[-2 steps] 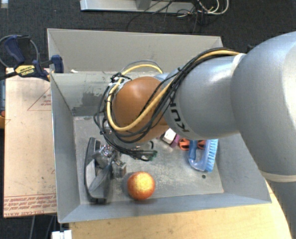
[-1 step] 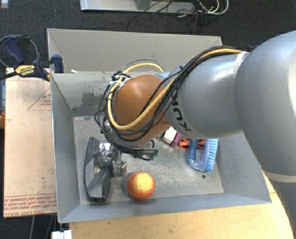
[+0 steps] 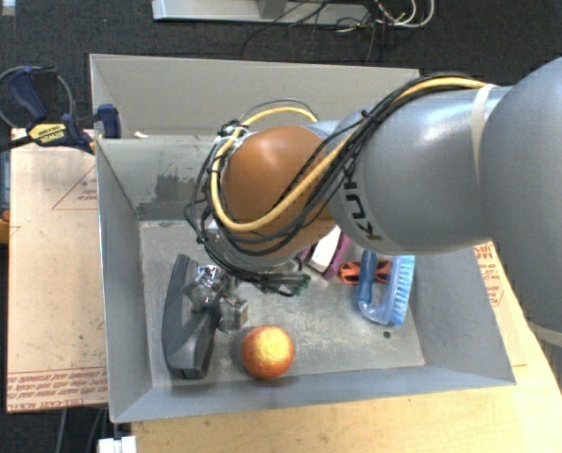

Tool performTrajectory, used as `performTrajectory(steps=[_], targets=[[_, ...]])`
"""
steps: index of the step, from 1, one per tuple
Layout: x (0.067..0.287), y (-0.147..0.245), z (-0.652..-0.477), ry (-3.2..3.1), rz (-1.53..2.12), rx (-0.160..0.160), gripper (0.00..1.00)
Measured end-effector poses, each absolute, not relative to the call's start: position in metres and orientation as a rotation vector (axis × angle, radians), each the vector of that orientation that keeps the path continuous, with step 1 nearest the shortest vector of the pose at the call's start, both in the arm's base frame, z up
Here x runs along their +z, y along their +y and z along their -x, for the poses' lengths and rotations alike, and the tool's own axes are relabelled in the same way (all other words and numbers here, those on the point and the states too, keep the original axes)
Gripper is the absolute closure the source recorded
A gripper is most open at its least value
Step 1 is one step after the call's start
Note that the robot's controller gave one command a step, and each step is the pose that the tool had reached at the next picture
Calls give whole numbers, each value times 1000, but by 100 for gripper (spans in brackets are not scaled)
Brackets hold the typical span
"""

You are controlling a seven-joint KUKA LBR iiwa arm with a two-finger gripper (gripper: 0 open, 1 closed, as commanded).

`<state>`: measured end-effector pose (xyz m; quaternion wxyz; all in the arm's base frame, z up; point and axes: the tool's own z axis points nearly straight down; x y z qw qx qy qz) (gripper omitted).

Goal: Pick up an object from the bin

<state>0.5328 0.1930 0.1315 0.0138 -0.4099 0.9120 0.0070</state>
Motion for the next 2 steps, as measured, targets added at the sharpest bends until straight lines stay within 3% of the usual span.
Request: performTrajectory(steps=[1, 2], targets=[[160, 193, -535, 2832, 1271, 20, 100], [168, 193, -535, 2835, 1270, 21, 100]])
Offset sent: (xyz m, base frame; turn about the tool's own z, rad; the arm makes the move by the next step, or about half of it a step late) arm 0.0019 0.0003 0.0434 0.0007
